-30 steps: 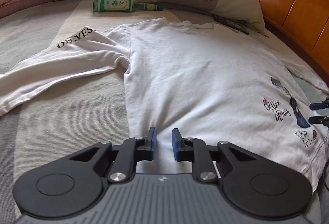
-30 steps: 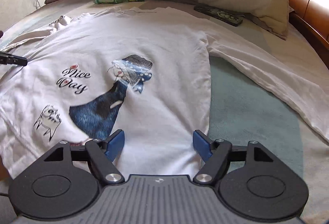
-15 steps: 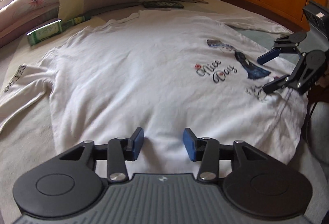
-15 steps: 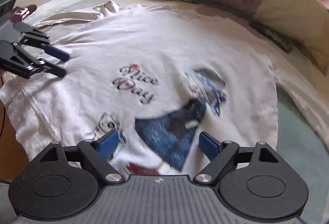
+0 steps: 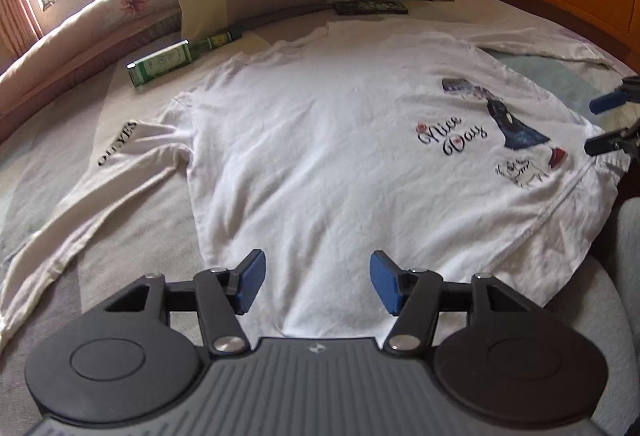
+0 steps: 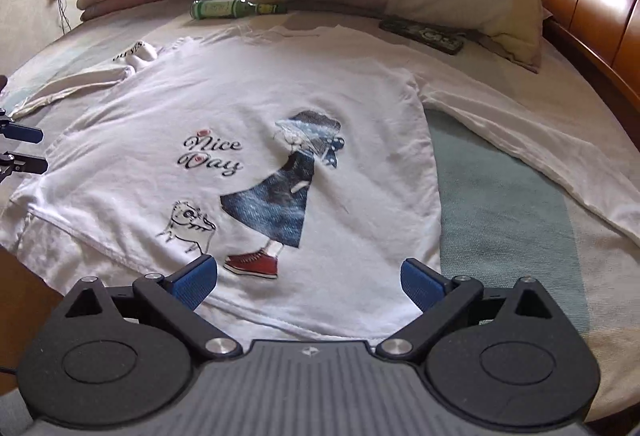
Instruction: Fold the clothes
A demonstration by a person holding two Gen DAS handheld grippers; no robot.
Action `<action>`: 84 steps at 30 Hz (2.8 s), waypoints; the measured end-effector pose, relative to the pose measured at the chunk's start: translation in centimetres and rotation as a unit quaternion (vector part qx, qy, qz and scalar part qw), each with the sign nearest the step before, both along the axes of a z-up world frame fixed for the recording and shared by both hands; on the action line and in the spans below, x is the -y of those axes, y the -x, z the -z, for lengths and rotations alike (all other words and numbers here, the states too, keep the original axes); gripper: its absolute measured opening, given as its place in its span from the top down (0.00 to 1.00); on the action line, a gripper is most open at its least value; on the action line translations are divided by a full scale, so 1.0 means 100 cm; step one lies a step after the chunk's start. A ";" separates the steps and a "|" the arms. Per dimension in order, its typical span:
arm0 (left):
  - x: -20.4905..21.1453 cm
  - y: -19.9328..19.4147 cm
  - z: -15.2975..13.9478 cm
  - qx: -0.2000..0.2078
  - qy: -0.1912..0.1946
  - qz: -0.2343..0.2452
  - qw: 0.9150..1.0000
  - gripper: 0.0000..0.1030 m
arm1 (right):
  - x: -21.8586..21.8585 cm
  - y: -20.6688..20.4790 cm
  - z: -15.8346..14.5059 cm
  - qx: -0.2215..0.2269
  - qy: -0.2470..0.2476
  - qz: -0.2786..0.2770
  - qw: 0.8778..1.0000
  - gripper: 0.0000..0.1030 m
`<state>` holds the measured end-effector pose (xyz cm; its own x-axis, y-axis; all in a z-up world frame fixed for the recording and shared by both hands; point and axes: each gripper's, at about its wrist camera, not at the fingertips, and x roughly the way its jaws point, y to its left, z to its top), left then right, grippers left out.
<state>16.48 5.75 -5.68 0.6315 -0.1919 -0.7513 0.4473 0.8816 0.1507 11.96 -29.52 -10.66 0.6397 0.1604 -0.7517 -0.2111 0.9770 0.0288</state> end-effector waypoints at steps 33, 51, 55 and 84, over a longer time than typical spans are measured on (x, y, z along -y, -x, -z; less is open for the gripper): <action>0.125 -0.006 -0.086 0.026 -0.022 -0.015 0.999 0.21 | -0.060 0.019 0.046 0.005 0.001 0.038 0.999 0.00; 0.101 -0.024 0.068 -0.046 0.043 -0.122 0.990 0.21 | -0.064 0.017 0.045 -0.004 0.005 0.063 0.998 0.00; 0.094 -0.009 0.068 -0.050 0.057 -0.131 0.989 0.21 | -0.064 0.016 0.045 -0.004 0.005 0.063 0.998 0.00; 0.067 -0.137 0.042 -0.017 0.101 -0.106 0.989 0.15 | -0.030 -0.031 -0.005 0.019 -0.047 0.060 0.997 0.00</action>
